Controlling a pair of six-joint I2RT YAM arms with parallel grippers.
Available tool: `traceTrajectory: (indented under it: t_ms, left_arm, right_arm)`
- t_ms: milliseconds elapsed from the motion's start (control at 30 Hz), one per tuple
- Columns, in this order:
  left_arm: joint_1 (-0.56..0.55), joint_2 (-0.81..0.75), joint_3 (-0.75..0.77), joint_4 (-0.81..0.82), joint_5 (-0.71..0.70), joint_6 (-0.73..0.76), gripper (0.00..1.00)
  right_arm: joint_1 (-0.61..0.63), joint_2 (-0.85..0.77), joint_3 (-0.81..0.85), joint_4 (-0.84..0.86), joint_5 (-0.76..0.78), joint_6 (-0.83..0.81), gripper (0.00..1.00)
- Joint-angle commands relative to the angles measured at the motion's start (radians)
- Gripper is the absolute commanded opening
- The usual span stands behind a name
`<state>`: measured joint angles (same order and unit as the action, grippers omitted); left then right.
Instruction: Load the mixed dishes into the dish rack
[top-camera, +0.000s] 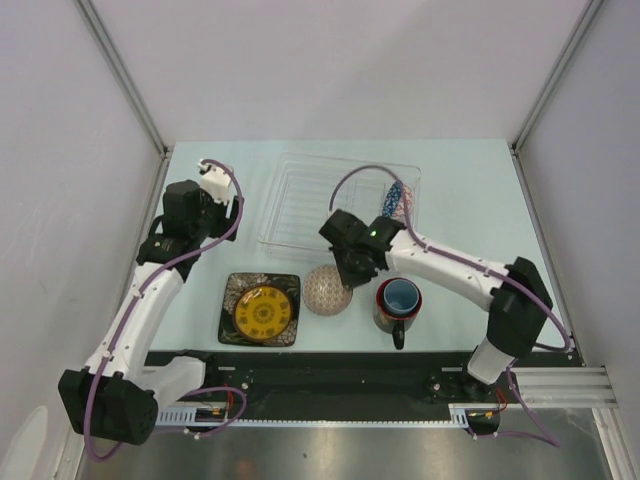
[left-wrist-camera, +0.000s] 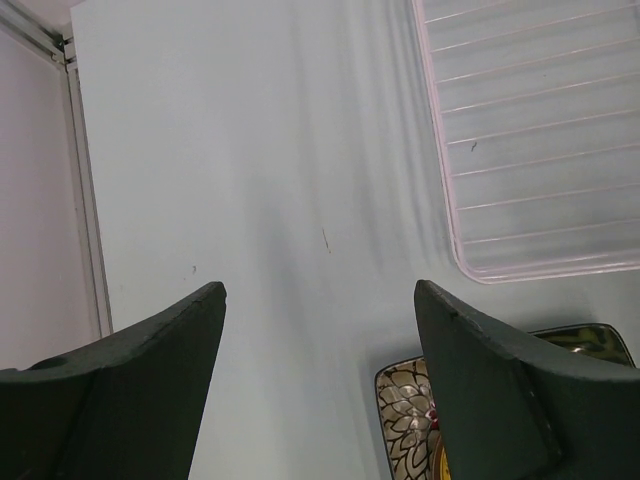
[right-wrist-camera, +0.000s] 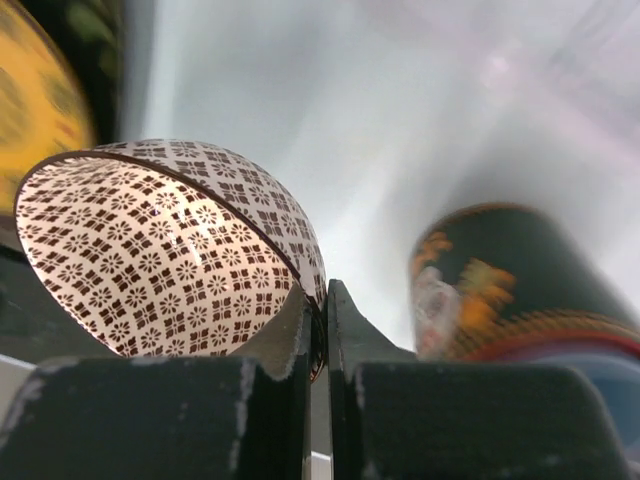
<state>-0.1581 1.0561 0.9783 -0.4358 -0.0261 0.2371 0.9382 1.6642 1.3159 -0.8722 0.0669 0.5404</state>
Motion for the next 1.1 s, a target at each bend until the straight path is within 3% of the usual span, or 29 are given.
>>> traceTrajectory:
  t_ms: [0, 100, 133, 300, 467, 1067]
  left_arm:
    - [-0.004, 0.007, 0.008, 0.068, 0.000, -0.002, 0.82]
    - [-0.003, 0.097, 0.045, 0.137, -0.015, 0.001, 0.82]
    - [-0.003, 0.129, 0.068, 0.143, -0.027, -0.001, 0.82]
    - [-0.003, 0.330, 0.238, 0.169, -0.037, -0.027, 0.81]
    - [-0.003, 0.432, 0.327, 0.158, -0.024, -0.047, 0.81]
    - [0.006, 0.518, 0.301, 0.215, -0.045, -0.045, 0.81]
  right_arm:
    - [-0.022, -0.086, 0.434, -0.329, 0.310, 0.067, 0.00]
    - [-0.032, 0.047, 0.671, -0.547, 0.540, 0.159, 0.00]
    - [-0.038, 0.090, 0.753, -0.653, 0.648, 0.114, 0.00]
    - [-0.148, 0.100, 0.634, -0.651, 0.714, 0.185, 0.00]
    - [-0.213, 0.112, 0.556, -0.651, 0.809, 0.221, 0.00]
    - [-0.257, 0.189, 0.411, -0.653, 0.898, 0.170, 0.00]
